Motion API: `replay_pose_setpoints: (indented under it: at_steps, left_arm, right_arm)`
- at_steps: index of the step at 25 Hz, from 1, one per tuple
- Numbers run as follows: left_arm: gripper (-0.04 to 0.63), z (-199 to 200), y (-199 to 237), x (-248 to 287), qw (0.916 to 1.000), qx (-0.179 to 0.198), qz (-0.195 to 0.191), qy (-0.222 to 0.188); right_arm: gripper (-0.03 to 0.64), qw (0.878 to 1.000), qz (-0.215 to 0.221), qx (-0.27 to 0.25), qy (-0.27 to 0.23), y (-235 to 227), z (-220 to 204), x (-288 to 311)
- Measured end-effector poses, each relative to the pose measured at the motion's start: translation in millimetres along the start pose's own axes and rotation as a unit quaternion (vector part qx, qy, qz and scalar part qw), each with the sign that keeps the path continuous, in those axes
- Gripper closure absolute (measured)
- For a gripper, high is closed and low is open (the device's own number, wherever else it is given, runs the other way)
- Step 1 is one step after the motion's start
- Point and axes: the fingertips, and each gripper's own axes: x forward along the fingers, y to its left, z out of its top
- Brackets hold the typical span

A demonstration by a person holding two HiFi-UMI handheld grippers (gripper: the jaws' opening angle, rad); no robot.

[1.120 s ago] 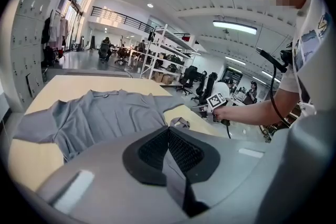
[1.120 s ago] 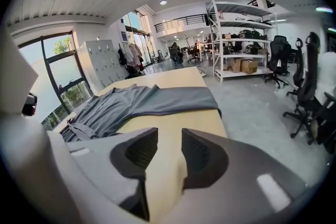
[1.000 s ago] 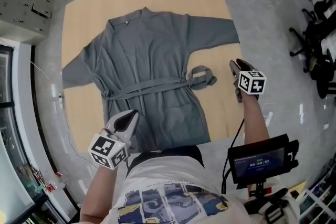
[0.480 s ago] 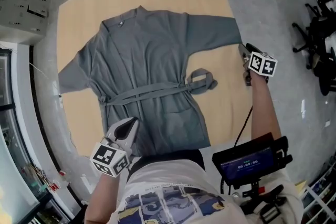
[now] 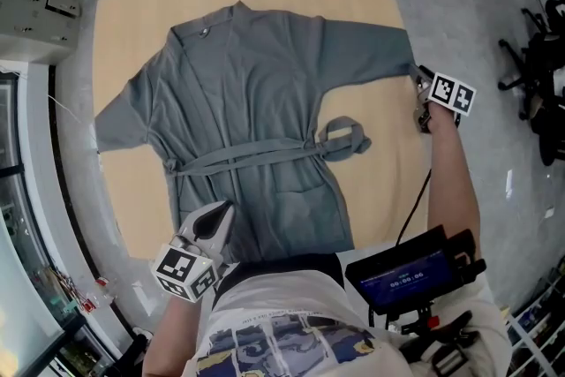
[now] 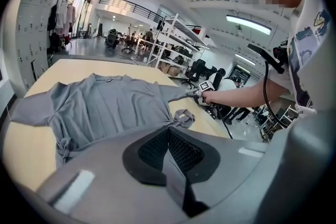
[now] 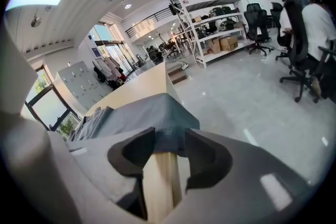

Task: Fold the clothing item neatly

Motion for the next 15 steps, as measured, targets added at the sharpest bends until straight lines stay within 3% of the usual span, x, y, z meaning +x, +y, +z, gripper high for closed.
replay_pose_setpoints:
  at_steps: [7, 12, 15]
  left_arm:
    - [0.592, -8.1, 7.3, -1.9, 0.9999, -0.015, 0.005, 0.003]
    - [0.592, -12.0, 11.0, -5.7, 0.9998, -0.018, 0.009, 0.002]
    - [0.592, -14.0, 10.5, -7.7, 0.9998, -0.017, 0.01, 0.001]
  right_arm:
    - [0.449, 0.998, 0.044, 0.05, 0.006, 5.4, -4.4, 7.7]
    - [0.465, 0.999, 0.036, 0.029, 0.008, 7.3, -1.6, 7.7]
    - [0.514, 1.0, 0.005, -0.004, 0.006, 5.4, 2.6, 2.9]
